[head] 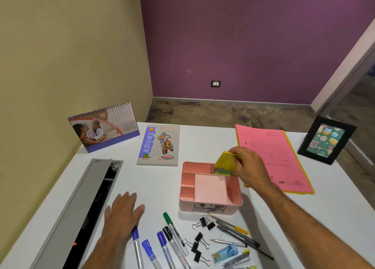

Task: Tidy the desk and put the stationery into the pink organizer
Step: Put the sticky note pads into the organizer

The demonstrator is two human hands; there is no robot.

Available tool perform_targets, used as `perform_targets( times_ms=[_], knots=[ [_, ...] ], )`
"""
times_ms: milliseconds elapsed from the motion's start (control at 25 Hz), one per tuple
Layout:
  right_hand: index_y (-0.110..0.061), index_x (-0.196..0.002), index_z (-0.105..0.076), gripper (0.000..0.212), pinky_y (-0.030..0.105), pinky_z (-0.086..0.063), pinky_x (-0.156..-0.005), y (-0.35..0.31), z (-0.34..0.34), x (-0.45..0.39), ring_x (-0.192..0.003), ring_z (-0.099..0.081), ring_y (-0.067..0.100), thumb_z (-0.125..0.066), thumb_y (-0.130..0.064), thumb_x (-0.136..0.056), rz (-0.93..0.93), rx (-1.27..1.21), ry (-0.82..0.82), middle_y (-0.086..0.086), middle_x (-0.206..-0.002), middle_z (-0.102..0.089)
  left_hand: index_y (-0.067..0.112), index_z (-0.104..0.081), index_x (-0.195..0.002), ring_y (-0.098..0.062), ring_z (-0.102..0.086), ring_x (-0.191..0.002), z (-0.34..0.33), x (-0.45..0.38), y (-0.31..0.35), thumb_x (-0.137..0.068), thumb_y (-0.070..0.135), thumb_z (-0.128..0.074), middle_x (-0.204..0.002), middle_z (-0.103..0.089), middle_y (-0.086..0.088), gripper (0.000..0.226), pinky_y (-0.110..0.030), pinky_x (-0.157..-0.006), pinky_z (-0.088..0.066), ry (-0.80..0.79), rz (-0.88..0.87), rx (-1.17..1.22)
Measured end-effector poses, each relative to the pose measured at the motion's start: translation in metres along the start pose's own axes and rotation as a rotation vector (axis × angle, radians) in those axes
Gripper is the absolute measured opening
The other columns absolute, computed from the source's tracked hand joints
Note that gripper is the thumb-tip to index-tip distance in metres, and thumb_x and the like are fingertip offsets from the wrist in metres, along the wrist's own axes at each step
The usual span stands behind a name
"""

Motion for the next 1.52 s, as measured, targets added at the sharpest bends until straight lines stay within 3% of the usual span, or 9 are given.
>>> perform_targets(
  times_ms=[240,360,520,880,1040,1200,1320,1400,1520],
  knots=[
    [-0.020,-0.110,-0.065,0.034,0.036,-0.047,-0.076,0.005,-0.038,0.015,-0.094,-0.062,0.027,-0.054,-0.002,-0.084,0.009,0.166,-0.162,0.002,-0.101,-0.071,0.032,0.021,-0.151,-0.025,0.026,-0.148,-0.022,0.012,-0.002,-0.089,0.074,-0.007,-0.158,0.034,0.001,0.080,-0.055,-0.113,0.022,-0.150,-0.005,-0.183],
    [-0.024,-0.114,-0.064,0.034,0.039,-0.047,-0.084,0.011,-0.050,0.020,-0.097,-0.063,0.025,-0.056,-0.007,-0.085,-0.038,0.211,-0.209,0.000,-0.103,-0.071,0.033,0.034,-0.143,-0.022,0.036,-0.143,-0.028,0.014,-0.001,-0.063,0.090,0.017,-0.148,0.046,0.005,0.100,-0.040,-0.087,0.046,-0.191,-0.013,-0.163],
    [-0.027,-0.116,-0.064,0.036,0.042,-0.040,-0.089,0.014,-0.061,0.026,-0.103,-0.060,0.023,-0.051,-0.008,-0.088,-0.074,0.291,-0.276,-0.004,-0.111,-0.069,0.034,0.030,-0.146,-0.016,0.041,-0.136,-0.029,0.016,0.000,-0.086,0.078,-0.011,-0.148,0.046,0.006,0.085,-0.036,-0.079,0.048,-0.216,-0.018,-0.180],
    [-0.024,-0.124,-0.059,0.041,0.042,-0.039,-0.089,0.012,-0.065,0.033,-0.114,-0.054,0.024,-0.049,-0.007,-0.088,-0.071,0.301,-0.322,-0.001,-0.118,-0.067,0.033,0.029,-0.147,-0.017,0.040,-0.137,-0.029,0.015,0.001,-0.087,0.077,-0.014,-0.150,0.044,0.005,0.085,-0.035,-0.078,0.049,-0.214,-0.021,-0.185],
    [-0.022,-0.117,-0.059,0.026,0.043,-0.039,-0.090,0.006,-0.053,0.036,-0.112,-0.053,0.023,-0.050,-0.018,-0.092,-0.065,0.291,-0.199,-0.001,-0.114,-0.067,0.037,0.013,-0.152,-0.018,0.028,-0.147,-0.028,0.010,-0.006,-0.086,0.078,-0.012,-0.154,0.033,0.011,0.081,-0.042,-0.097,0.041,-0.186,-0.034,-0.082],
    [-0.020,-0.114,-0.060,0.023,0.042,-0.039,-0.090,0.000,-0.039,0.038,-0.108,-0.053,0.023,-0.051,-0.021,-0.093,-0.048,0.242,-0.040,-0.002,-0.110,-0.067,0.033,-0.032,-0.150,-0.019,-0.012,-0.152,-0.015,0.010,-0.019,-0.096,0.063,-0.028,-0.164,-0.016,0.006,0.062,-0.050,-0.121,-0.002,-0.078,0.017,0.125],
    [-0.017,-0.114,-0.062,0.024,0.041,-0.037,-0.090,-0.008,-0.031,0.046,-0.108,-0.053,0.023,-0.054,-0.020,-0.092,-0.066,0.157,0.041,0.000,-0.112,-0.067,0.029,-0.058,-0.119,-0.016,-0.052,-0.117,0.009,0.025,-0.022,-0.089,0.057,-0.057,-0.128,-0.060,0.007,0.041,-0.038,-0.103,-0.043,0.067,0.063,0.098],
    [-0.016,-0.114,-0.064,0.026,0.042,-0.036,-0.091,-0.013,-0.029,0.054,-0.110,-0.052,0.024,-0.052,-0.022,-0.091,-0.092,0.095,0.090,0.001,-0.113,-0.067,0.030,-0.055,-0.099,-0.010,-0.055,-0.092,0.014,0.041,-0.017,-0.081,0.061,-0.064,-0.099,-0.060,0.011,0.037,-0.028,-0.081,-0.051,0.058,0.084,0.062],
    [-0.018,-0.110,-0.065,0.032,0.042,-0.036,-0.092,-0.022,-0.031,0.067,-0.110,-0.052,0.022,-0.046,-0.027,-0.085,-0.127,-0.001,0.131,-0.001,-0.114,-0.067,0.027,-0.047,-0.090,-0.009,-0.058,-0.073,0.002,0.060,-0.016,-0.078,0.063,-0.068,-0.083,-0.059,0.010,0.043,-0.020,-0.063,-0.046,-0.035,0.191,0.125]
  ],
)
Point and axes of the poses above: each hand's wrist, its own x-axis away from the middle knuckle, its own z-axis out of the back of the hand, y = z × x, the point moved 10 cm from there along -x, towards the middle knuckle
